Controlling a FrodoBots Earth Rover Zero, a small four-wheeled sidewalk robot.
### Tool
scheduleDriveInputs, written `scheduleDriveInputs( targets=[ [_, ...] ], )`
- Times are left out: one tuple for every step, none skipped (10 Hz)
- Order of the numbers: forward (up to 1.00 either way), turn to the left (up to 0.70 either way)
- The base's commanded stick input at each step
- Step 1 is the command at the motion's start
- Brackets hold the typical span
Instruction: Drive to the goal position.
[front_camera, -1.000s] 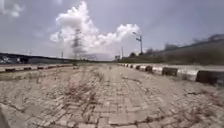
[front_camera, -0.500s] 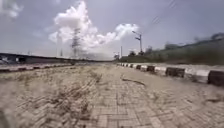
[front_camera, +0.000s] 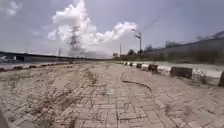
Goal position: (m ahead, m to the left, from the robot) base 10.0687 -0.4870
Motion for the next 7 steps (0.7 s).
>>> scheduleDriveInputs(
  targets=[
    [1.00,0.00],
    [1.00,0.00],
    [1.00,0.00],
    [1.00,0.00],
    [1.00,0.00],
    [1.00,0.00],
    [1.00,0.00]
  ],
)
